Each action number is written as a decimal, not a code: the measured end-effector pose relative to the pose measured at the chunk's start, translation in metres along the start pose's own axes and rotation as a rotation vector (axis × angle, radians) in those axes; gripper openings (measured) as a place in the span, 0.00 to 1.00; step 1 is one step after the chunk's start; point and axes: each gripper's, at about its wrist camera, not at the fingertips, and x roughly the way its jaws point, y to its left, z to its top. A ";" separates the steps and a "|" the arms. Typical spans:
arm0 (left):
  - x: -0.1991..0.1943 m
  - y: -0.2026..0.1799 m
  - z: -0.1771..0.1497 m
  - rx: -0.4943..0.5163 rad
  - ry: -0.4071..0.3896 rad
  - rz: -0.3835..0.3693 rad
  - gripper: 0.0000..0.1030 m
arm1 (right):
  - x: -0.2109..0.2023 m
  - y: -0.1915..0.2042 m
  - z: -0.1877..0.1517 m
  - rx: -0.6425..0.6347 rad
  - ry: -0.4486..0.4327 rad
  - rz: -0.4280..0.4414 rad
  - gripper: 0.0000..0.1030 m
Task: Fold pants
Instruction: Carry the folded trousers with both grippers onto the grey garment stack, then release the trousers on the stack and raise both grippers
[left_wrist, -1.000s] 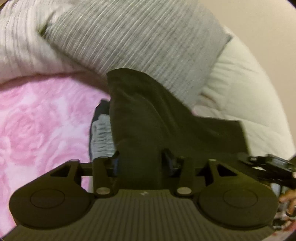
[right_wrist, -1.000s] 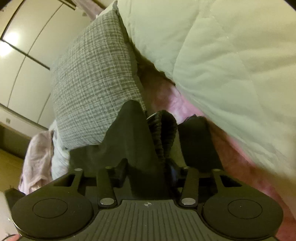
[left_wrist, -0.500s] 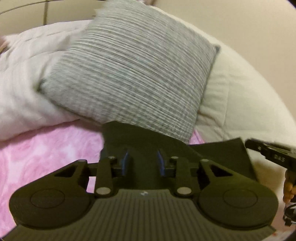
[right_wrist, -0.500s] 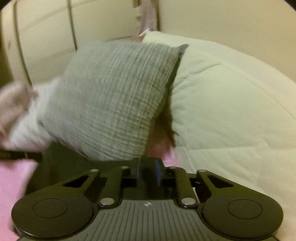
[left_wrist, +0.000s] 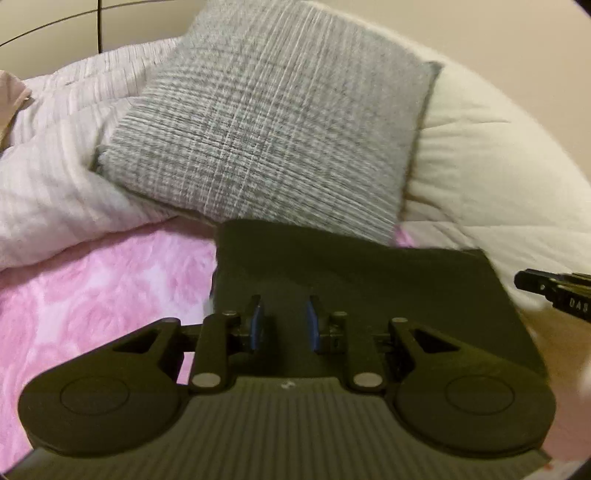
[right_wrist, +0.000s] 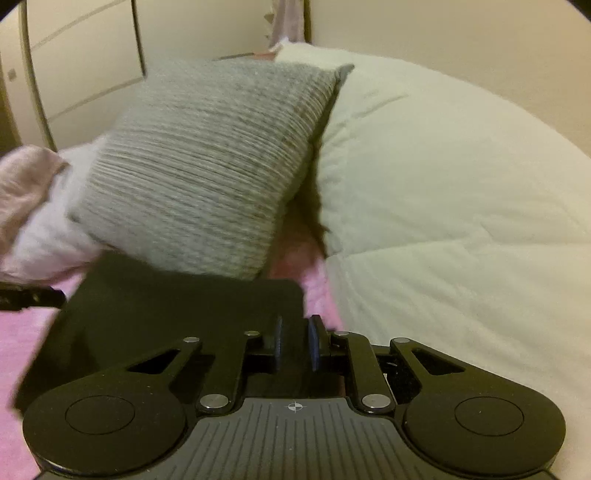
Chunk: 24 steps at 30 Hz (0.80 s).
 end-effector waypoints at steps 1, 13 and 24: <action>-0.012 -0.002 -0.008 -0.005 0.000 -0.004 0.19 | -0.011 0.004 -0.005 0.005 0.005 0.018 0.11; -0.008 -0.007 -0.066 -0.042 0.159 0.021 0.16 | 0.014 0.032 -0.069 -0.101 0.157 -0.085 0.11; -0.084 -0.026 -0.044 -0.011 0.143 0.095 0.31 | -0.049 0.029 -0.027 0.183 0.209 0.036 0.67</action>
